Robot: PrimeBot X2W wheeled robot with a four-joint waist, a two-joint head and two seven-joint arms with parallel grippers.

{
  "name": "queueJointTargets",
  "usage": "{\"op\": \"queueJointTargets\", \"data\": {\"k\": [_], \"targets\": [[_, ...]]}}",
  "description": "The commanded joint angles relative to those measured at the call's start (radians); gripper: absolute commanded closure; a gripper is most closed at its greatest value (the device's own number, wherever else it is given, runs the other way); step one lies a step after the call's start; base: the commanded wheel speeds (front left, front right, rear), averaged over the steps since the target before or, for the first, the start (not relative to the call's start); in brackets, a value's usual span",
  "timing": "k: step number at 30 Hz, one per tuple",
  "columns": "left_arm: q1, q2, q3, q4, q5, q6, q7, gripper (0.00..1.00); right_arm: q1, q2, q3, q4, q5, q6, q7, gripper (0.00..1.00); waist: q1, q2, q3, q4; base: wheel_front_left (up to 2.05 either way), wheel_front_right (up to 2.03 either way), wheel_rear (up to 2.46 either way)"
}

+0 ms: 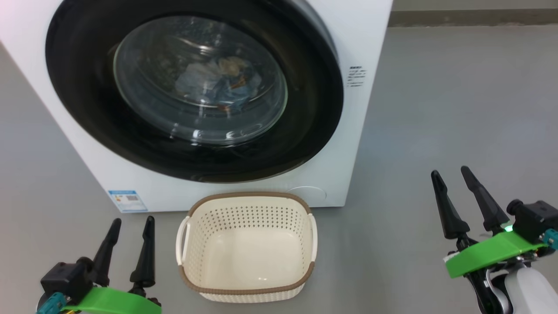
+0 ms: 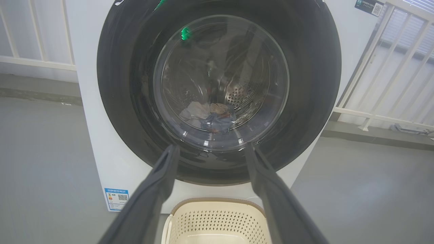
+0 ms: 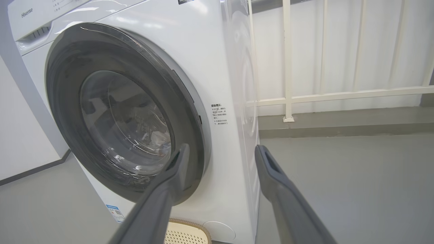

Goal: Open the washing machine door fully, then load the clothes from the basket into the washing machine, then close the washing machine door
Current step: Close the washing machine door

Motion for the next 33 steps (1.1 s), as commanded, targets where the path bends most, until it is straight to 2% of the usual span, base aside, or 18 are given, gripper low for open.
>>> {"op": "queueJointTargets", "data": {"k": [1,18,33], "targets": [[-0.015,0.016,0.045,-0.028,0.007,-0.002,-0.006,0.00,0.012,-0.003,0.009,-0.033,-0.021,-0.002,-0.005,0.00,0.0000,-0.0001,-0.017,-0.027,0.00,0.00,0.00],[0.008,-0.005,0.065,-0.050,0.013,-0.003,-0.006,0.00,0.088,-0.004,-0.027,-0.035,-0.054,-0.002,-0.005,0.00,0.0000,-0.0001,-0.022,-0.071,0.00,0.00,0.00],[0.016,-0.011,0.072,-0.057,0.038,-0.003,-0.006,0.00,0.082,-0.009,-0.015,-0.016,-0.058,-0.002,-0.005,0.00,0.0000,-0.0001,-0.027,-0.063,0.00,0.00,0.00]]}}
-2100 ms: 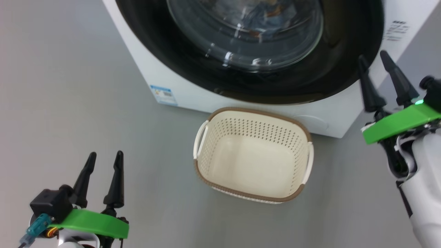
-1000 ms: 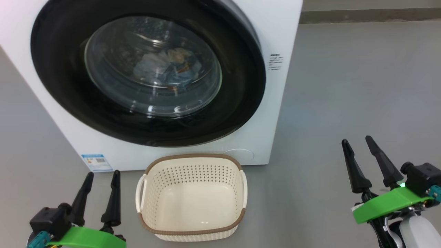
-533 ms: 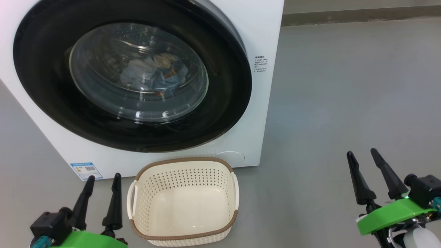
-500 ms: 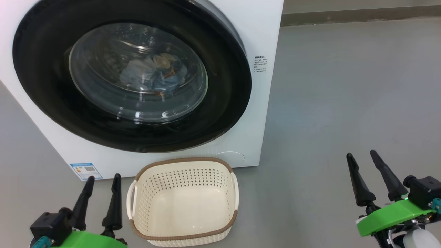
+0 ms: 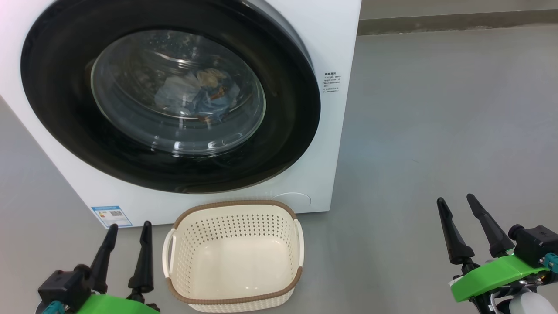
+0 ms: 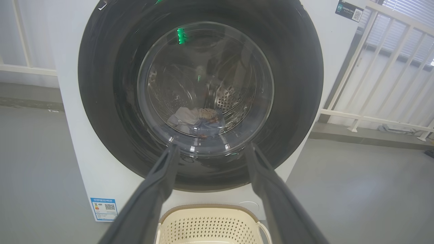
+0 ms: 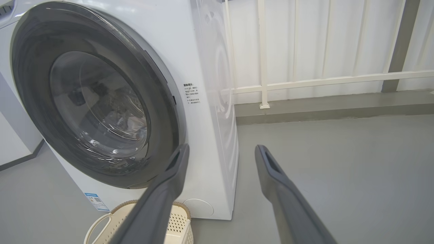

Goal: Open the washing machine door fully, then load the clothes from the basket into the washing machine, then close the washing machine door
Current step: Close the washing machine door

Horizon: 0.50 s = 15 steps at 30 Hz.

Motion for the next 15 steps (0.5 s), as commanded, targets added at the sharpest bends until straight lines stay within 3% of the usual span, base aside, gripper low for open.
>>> {"op": "queueJointTargets", "data": {"k": [1,15], "targets": [[-0.019,0.013,0.036,-0.029,0.010,-0.003,-0.006,0.00,-0.014,-0.016,0.022,-0.020,-0.014,-0.002,-0.005,0.00,0.0000,-0.0001,0.000,0.002,0.00,0.00,0.00],[-0.015,0.031,0.028,-0.020,-0.012,-0.003,-0.006,0.00,-0.012,-0.013,0.021,-0.018,-0.018,-0.002,-0.005,0.00,0.0000,-0.0001,-0.001,0.005,0.00,0.00,0.00]]}}
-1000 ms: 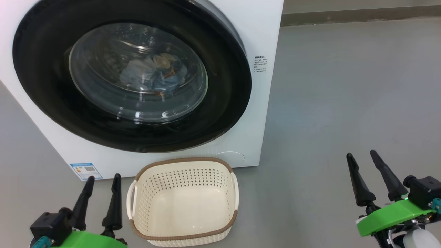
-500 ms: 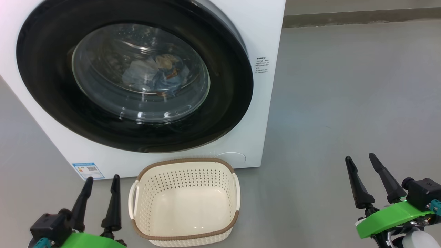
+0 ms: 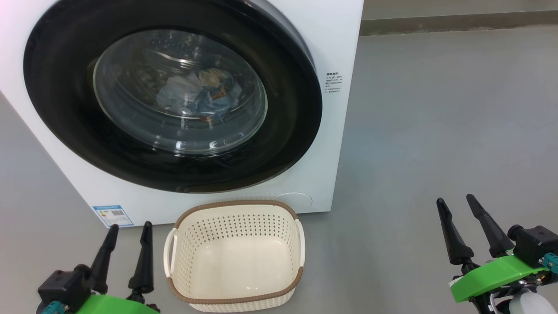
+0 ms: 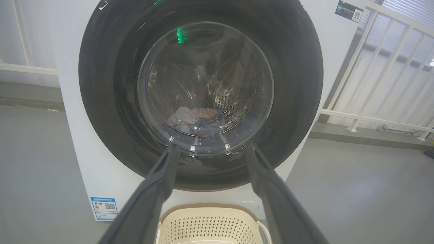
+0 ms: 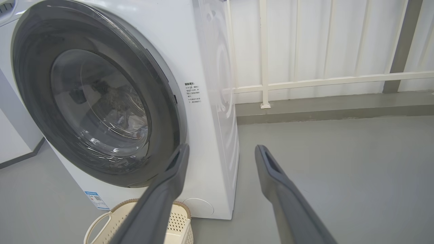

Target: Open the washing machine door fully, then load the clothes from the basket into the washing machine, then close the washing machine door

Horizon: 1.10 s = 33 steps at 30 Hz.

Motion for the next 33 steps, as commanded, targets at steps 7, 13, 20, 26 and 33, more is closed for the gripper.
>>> {"op": "queueJointTargets", "data": {"k": [7,13,20,26,33], "targets": [[-0.018,0.025,0.038,-0.015,0.000,-0.003,-0.006,0.00,-0.011,-0.010,0.018,-0.021,-0.015,-0.002,-0.005,0.00,0.0000,0.0000,0.001,0.002,0.00,0.00,0.00],[-0.017,0.021,0.039,-0.019,-0.012,-0.003,-0.006,0.00,-0.011,-0.008,0.015,-0.021,-0.017,-0.002,-0.005,0.00,0.0000,0.0000,0.001,0.003,0.00,0.00,0.00],[-0.015,0.023,0.039,-0.013,-0.009,-0.003,-0.006,0.00,-0.011,-0.006,0.016,-0.019,-0.018,-0.002,-0.005,0.00,0.0000,0.0000,-0.001,0.004,0.00,0.00,0.00],[-0.017,0.025,0.037,-0.012,-0.010,-0.003,-0.006,0.00,-0.012,-0.006,0.014,-0.018,-0.016,-0.002,-0.005,0.00,0.0000,0.0000,0.001,0.006,0.00,0.00,0.00],[-0.015,0.025,0.039,-0.009,-0.013,-0.003,-0.006,0.00,-0.012,-0.004,0.012,-0.020,-0.017,-0.002,-0.005,0.00,0.0000,0.0000,0.001,0.007,0.00,0.00,0.00]]}}
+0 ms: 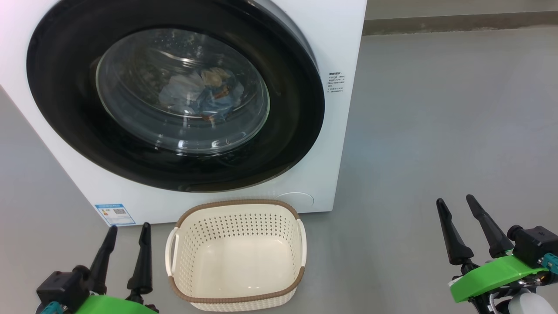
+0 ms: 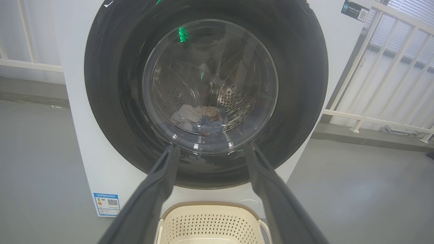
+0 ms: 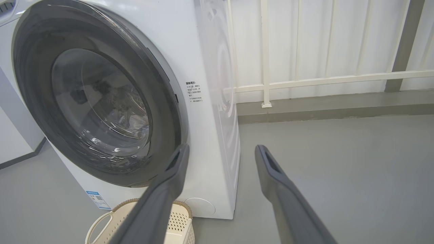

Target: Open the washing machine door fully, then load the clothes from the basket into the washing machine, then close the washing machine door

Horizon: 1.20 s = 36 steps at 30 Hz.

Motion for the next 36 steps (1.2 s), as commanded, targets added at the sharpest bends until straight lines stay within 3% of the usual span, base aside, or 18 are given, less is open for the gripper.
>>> {"op": "queueJointTargets", "data": {"k": [1,4,5,12,17,21,36], "targets": [[-0.015,0.023,0.038,-0.016,-0.003,-0.003,-0.006,0.00,-0.012,-0.009,0.016,-0.022,-0.015,-0.002,-0.005,0.00,0.0000,0.0000,-0.001,0.000,0.00,0.00,0.00],[-0.014,0.023,0.032,-0.008,-0.010,-0.003,-0.006,0.00,-0.012,-0.008,0.016,-0.022,-0.014,-0.002,-0.005,0.00,0.0000,0.0000,-0.002,0.000,0.00,0.00,0.00],[0.000,-0.002,-0.004,0.015,-0.008,0.000,0.000,1.00,0.001,0.002,0.001,0.003,0.000,0.000,0.000,1.00,0.0000,0.0000,-0.002,0.000,0.00,0.00,0.00],[0.025,-0.028,-0.011,0.061,-0.027,0.000,0.006,1.00,0.024,0.030,0.005,0.052,0.023,0.000,0.007,1.00,0.0001,0.0000,-0.002,0.000,0.00,0.00,0.00],[0.022,-0.030,-0.003,0.061,-0.074,0.000,0.020,1.00,0.025,0.036,-0.003,0.048,0.071,0.000,0.023,1.00,0.0023,0.0000,-0.004,0.001,0.00,0.00,0.00],[0.019,-0.032,0.004,0.064,-0.112,0.000,0.032,1.00,0.025,0.041,-0.008,0.046,0.109,0.000,0.034,1.00,0.0002,0.0000,-0.001,0.001,0.00,0.00,0.00],[0.006,-0.039,0.031,0.070,-0.251,0.000,0.075,1.00,0.022,0.060,-0.028,0.039,0.253,0.000,0.078,1.00,0.0000,0.0000,0.000,0.003,0.00,0.00,0.00]]}}
